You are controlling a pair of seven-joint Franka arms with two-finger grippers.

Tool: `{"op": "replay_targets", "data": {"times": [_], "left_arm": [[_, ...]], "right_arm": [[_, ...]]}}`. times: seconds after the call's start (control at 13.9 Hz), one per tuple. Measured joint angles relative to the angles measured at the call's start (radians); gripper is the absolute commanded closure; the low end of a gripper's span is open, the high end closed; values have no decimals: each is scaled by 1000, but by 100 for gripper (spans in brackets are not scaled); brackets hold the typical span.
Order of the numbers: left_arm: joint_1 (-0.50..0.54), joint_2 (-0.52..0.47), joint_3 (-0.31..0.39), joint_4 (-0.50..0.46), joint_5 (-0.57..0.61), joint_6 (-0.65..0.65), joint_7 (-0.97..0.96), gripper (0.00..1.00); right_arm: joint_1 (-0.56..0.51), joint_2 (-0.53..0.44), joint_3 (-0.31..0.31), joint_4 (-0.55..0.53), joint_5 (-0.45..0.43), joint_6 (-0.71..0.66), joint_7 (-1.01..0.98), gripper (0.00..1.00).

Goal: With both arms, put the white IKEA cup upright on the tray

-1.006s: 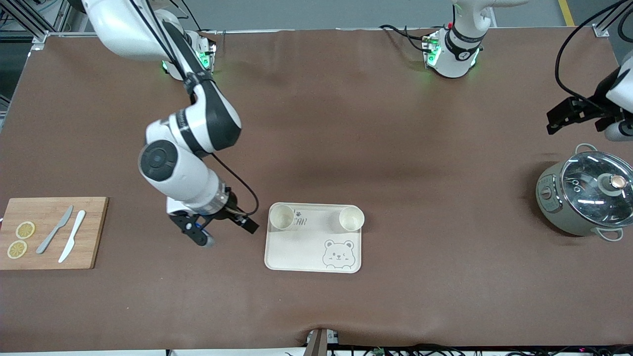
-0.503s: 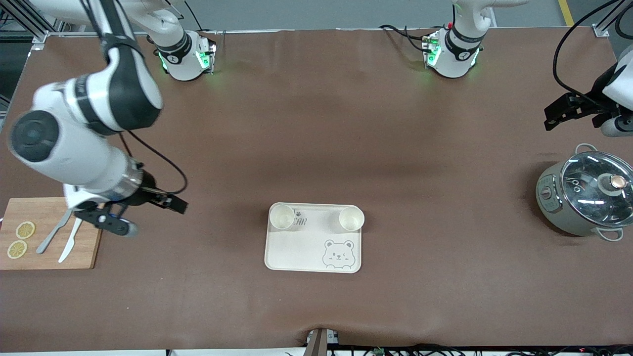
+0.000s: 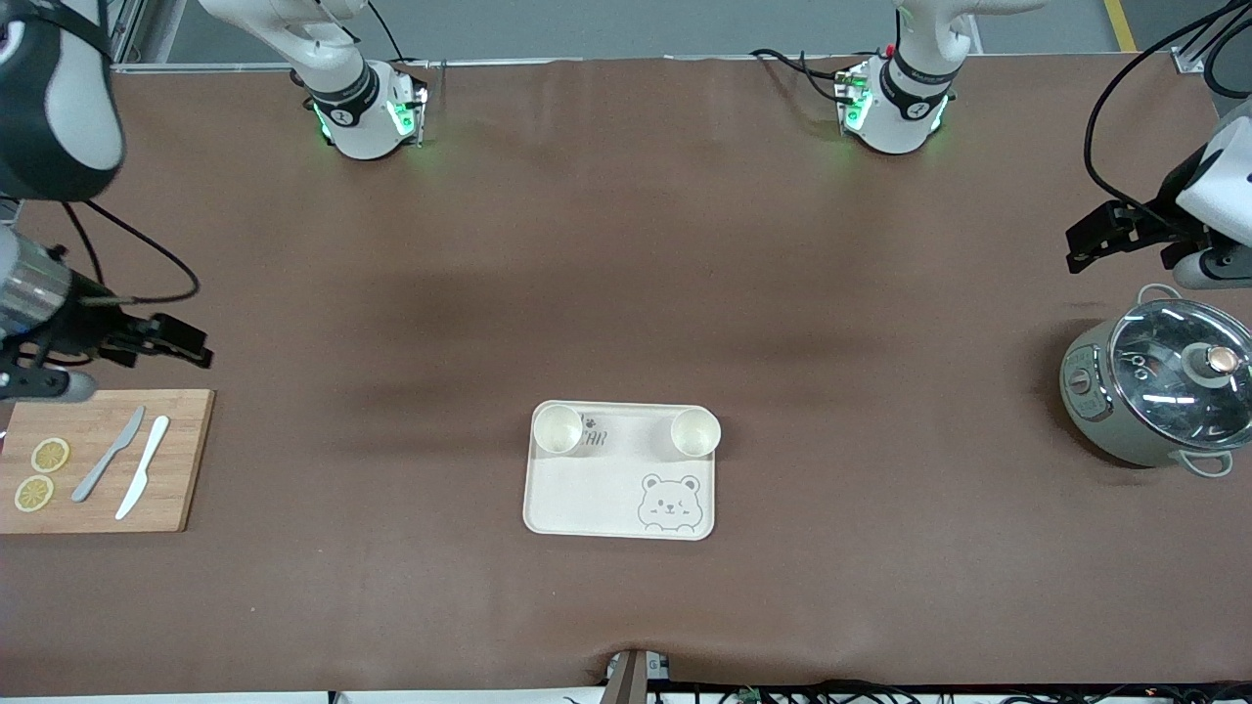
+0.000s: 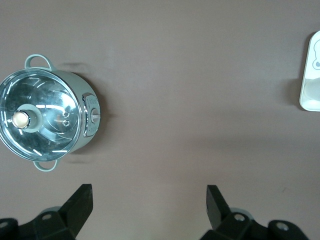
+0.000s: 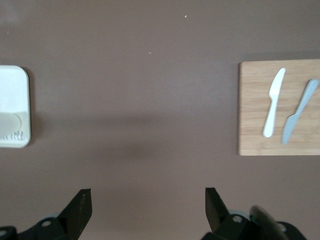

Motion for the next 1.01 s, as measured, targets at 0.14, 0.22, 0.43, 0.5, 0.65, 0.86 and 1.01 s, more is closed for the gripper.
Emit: {"op": "replay_targets", "data": {"times": [0.14, 0.22, 0.43, 0.5, 0.65, 0.86, 1.01], "left_arm": [[3, -1, 1, 15, 0, 0, 0, 0], [3, -1, 3, 22, 0, -1, 0, 0], [3, -11, 4, 30, 0, -31, 0, 0], [3, -15, 4, 30, 0, -36, 0, 0], [-2, -18, 2, 30, 0, -44, 0, 0], [-5, -17, -24, 28, -1, -56, 1, 0], [-7, -17, -49, 26, -1, -76, 1, 0]], "right_arm": [[-36, -51, 0, -9, 0, -65, -96, 0], [-41, -78, 0, -11, 0, -102, -111, 0], [-40, -154, 7, -54, -21, -169, -115, 0], [-41, -165, 7, -74, -24, -170, -115, 0], [-47, -167, 7, -86, -26, -160, -116, 0], [-47, -169, 12, -26, -28, -202, -116, 0], [-50, -170, 11, 10, -29, -229, -116, 0]]}}
